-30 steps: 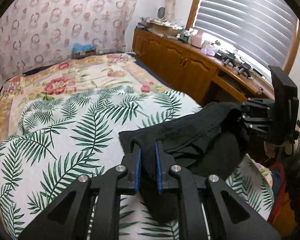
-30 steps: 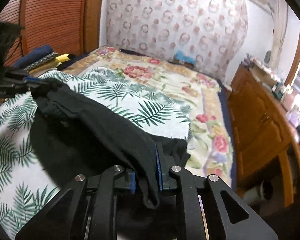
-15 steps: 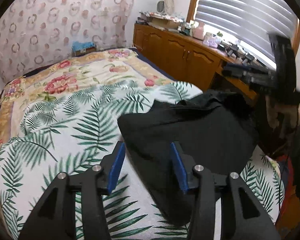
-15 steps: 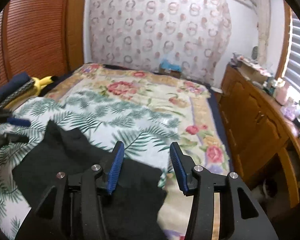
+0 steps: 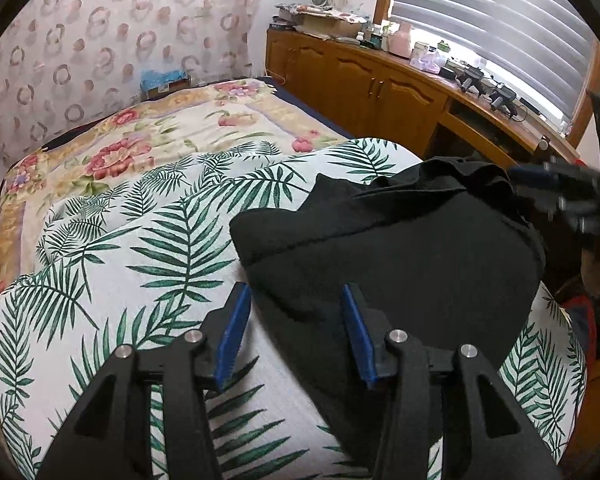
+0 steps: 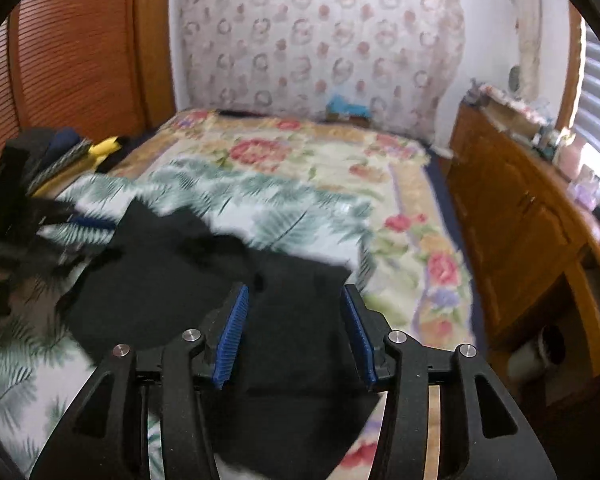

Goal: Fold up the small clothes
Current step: 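Close both tools on the edge of the folded shirt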

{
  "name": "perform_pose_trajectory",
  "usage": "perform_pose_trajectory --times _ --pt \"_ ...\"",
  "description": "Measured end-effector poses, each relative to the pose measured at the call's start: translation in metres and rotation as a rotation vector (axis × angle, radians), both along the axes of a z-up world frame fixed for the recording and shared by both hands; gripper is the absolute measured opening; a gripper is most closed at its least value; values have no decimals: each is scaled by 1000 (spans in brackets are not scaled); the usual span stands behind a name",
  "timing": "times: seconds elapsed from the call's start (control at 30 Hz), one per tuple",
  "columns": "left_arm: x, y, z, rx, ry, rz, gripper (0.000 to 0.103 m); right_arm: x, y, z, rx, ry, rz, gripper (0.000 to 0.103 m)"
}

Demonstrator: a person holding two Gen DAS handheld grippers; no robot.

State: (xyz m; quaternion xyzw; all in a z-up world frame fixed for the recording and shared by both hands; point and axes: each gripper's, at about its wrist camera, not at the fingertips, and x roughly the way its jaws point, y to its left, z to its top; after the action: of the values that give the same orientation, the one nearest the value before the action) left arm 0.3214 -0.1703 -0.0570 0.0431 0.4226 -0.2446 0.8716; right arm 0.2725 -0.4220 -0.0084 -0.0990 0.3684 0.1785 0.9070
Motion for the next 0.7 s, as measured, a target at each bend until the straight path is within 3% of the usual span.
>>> perform_pose_trajectory --times 0.07,0.1,0.13,0.17,0.27,0.43,0.57,0.7 --pt "3 1 -2 1 4 4 46 -4 5 -11 -35 32 21 47" --pt "3 0 -2 2 5 6 46 -4 6 -16 -50 41 27 41" --pt "5 1 -3 3 6 7 46 -5 8 -21 -68 49 35 24" --pt "6 1 -4 3 7 8 46 -3 8 -25 -82 53 44 16" --pt "11 2 -5 -8 18 15 46 2 1 -22 -71 19 23 8" --pt "14 4 -9 -22 30 16 46 26 -27 -7 -54 -72 -146 7" --pt "16 4 -12 -25 40 18 46 35 -30 -6 -38 -77 -176 9" --pt "21 4 -13 -33 49 18 46 34 -25 -5 -9 -61 -181 27"
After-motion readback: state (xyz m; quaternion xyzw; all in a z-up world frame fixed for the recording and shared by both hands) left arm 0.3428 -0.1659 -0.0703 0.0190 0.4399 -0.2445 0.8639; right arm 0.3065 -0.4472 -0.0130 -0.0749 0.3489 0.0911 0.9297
